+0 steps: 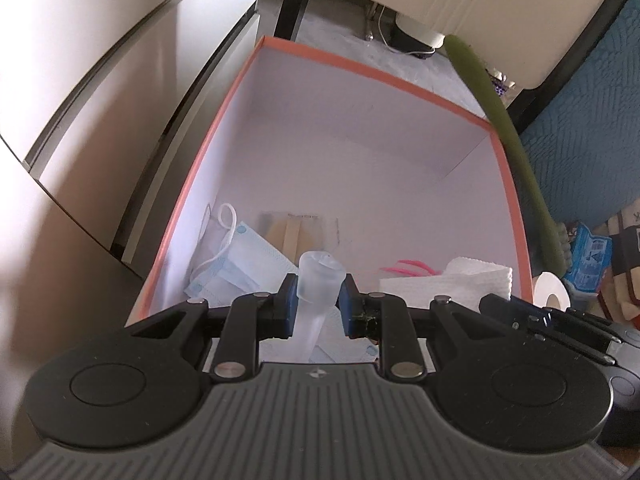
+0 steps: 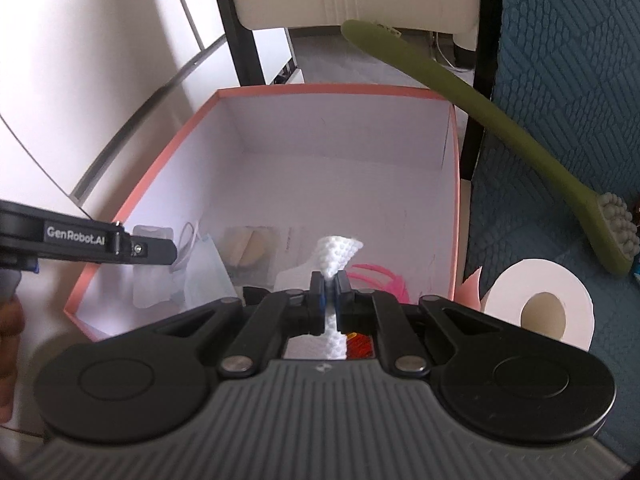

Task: Organize soft objects
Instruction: 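Open both tools to drop the cap and tissue into the box, then withdraw both open tools from the box back over the chair seat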

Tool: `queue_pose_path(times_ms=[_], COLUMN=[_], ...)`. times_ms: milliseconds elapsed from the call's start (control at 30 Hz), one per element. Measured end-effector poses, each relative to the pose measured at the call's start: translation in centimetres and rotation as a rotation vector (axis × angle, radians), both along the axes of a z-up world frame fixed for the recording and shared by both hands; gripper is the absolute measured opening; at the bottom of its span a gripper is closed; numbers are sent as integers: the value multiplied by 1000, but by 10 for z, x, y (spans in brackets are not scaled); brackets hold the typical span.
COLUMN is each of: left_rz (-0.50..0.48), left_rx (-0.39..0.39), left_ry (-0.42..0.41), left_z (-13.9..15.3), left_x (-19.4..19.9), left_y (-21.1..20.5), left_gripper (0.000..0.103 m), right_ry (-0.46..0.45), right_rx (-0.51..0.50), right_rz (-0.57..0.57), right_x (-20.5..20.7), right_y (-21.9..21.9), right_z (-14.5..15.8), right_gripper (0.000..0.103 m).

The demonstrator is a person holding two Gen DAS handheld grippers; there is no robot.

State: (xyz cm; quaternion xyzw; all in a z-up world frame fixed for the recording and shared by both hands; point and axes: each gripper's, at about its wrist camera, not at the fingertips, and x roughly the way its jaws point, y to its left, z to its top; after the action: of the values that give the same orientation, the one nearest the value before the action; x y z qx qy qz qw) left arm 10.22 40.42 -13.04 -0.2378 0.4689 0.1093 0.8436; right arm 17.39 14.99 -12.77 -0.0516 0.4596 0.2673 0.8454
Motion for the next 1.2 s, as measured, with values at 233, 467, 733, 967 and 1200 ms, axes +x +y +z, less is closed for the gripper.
queue_pose_path(times_ms=[233,467,733,967,1200], left_rz=[-29,-23,-35,-87,-129], left_rx=[-10,23,62,85,115], left_ry=[22,-30,-112,-193,-270], left_z=[-6,11,41,70,96], left_x=[5,-5,-25,-38,-54], left_y=[0,-3,-27,-61,-97], left_gripper=[59,67,67,67,67], right_ry=[29,-5,-65,-119,-169], right_rx=[-5,20,56,97,110], right_rz=[-13,-9,-31,-72,-121], right_x=[4,-8,-29,-53,-77], right_y=[0,-8,-37,-71,-109], right_z=[0,17,48,71,90], right_gripper=[29,48,48,48,48])
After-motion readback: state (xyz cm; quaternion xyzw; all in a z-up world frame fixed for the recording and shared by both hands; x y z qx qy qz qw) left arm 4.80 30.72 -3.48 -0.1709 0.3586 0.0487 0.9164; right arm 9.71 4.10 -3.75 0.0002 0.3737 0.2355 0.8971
